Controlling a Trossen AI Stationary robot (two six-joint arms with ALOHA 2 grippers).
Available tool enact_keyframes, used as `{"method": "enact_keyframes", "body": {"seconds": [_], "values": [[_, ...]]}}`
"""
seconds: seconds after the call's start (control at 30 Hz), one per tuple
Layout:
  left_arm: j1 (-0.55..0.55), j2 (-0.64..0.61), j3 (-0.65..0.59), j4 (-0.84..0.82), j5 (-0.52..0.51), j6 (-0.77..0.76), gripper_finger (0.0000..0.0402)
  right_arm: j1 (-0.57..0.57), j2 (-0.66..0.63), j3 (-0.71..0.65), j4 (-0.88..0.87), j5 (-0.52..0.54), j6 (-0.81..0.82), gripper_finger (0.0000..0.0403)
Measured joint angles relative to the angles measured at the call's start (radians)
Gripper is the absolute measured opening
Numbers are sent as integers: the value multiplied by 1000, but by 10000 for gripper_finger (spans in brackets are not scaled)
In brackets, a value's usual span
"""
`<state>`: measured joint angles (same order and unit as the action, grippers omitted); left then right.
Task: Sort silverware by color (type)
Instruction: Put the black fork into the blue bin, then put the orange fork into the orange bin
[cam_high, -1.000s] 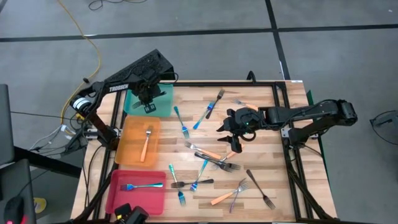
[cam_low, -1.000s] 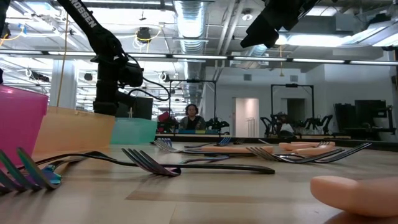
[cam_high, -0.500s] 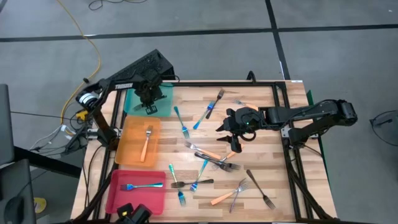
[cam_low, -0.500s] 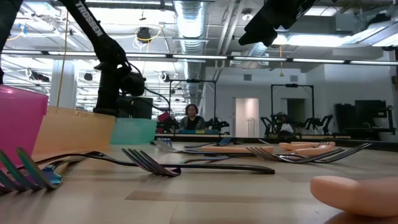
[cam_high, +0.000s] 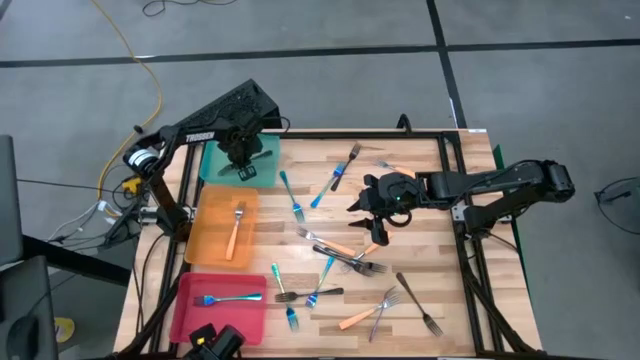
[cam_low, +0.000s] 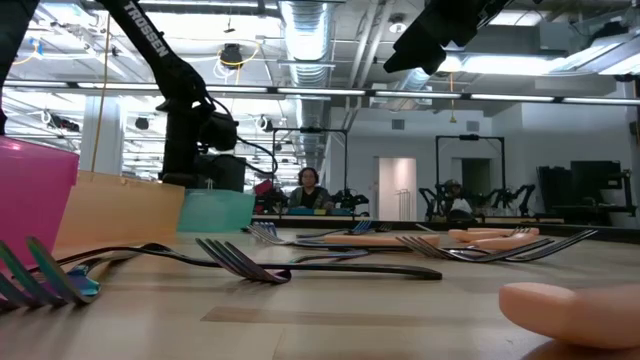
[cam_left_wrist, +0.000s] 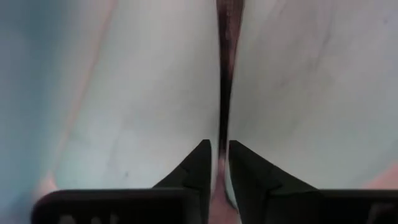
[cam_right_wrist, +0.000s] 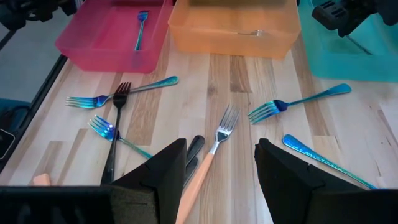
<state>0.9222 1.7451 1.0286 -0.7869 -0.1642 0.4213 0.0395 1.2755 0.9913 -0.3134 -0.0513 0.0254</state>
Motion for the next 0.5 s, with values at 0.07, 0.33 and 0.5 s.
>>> {"method": "enact_keyframes", "body": {"seconds": [0.07, 0.33, 0.5], "values": [[0, 0, 0, -1, 0, 3, 59, 0, 0, 0, 0, 0, 0, 210], [0, 0, 22, -26, 13, -3, 74, -3, 0, 0, 0, 0, -7, 210], [0, 0, 111, -135, 27, -24, 75, -14, 0, 0, 1, 37, -1, 210]]}}
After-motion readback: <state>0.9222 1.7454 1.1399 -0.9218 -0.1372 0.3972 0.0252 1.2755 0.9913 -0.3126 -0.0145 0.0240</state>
